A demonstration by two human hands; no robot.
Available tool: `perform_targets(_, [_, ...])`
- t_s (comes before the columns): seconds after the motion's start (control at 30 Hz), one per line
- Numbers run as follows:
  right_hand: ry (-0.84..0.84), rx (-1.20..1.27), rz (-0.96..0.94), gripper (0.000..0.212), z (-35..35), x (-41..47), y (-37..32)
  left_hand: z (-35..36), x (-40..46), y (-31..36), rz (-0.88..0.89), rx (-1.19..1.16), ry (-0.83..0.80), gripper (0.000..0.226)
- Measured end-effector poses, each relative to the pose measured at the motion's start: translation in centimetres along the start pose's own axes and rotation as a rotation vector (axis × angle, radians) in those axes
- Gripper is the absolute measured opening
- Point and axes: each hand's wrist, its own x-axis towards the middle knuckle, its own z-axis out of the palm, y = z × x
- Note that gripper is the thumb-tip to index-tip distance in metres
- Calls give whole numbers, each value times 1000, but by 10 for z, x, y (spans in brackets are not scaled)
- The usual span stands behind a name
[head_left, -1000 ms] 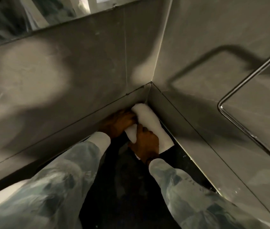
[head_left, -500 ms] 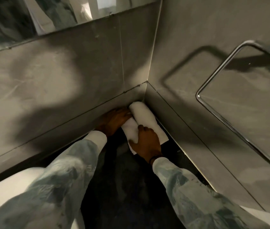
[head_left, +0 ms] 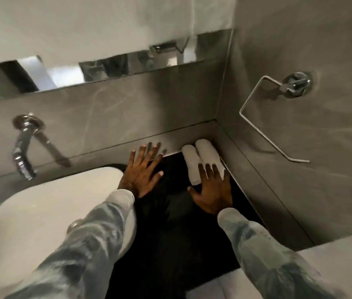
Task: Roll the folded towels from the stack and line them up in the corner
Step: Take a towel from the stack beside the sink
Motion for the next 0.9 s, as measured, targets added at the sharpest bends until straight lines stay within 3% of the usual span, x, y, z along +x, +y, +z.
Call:
perform_targets(0.2, [24,-4,-260,90,-28,-31,-99,-26,-143,-36,-319,19,-53,64])
perform_targets(0.47, [-88,81,-596,85,-16,-92,-285,-36,-352,-137,-788,-36,-167,66])
perform_targets(0.77, [-162,160,-866,87,40,-134,-509,16,-510,-294,-985,-160,-203,79])
perform_targets(0.9, [-262,140,-910,87,82,-142,-612,58,-555,-372,-1002,-250,-229,73])
